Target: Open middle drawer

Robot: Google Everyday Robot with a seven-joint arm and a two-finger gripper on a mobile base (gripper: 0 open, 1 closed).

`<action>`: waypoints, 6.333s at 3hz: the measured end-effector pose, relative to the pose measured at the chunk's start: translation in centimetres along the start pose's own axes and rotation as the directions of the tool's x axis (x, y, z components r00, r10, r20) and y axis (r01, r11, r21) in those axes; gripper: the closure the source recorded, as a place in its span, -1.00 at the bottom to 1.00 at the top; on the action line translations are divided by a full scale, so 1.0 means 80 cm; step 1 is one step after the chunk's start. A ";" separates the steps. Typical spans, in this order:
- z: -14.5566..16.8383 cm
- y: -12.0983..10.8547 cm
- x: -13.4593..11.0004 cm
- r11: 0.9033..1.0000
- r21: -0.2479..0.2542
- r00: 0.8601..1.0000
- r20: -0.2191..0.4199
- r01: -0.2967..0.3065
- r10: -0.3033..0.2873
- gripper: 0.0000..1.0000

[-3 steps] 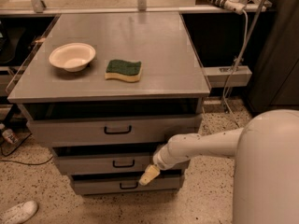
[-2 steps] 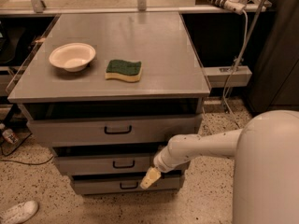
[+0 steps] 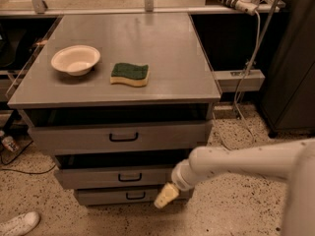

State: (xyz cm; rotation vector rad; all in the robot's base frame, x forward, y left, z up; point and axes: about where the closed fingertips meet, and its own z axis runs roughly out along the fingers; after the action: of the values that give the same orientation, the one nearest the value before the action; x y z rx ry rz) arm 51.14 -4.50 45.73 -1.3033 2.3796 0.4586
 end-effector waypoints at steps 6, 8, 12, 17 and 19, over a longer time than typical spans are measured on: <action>-0.004 0.034 -0.014 0.990 -0.058 0.992 0.012 0.128 -0.128 -1.00; 0.003 0.008 -0.025 0.986 -0.038 0.987 0.003 0.160 -0.160 -1.00; 0.051 -0.005 -0.026 0.981 -0.083 0.984 -0.019 0.173 -0.175 -1.00; -0.056 0.083 0.137 0.989 -0.066 0.983 -0.138 -0.129 0.119 -1.00; -0.066 0.049 0.036 0.999 -0.042 0.999 -0.029 0.020 -0.021 -1.00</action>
Offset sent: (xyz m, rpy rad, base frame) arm -0.0738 -0.0286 0.0411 0.0011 0.0606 -0.0258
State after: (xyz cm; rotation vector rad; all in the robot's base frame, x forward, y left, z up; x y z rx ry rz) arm 45.44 -6.99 49.33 -1.3603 2.3902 0.4891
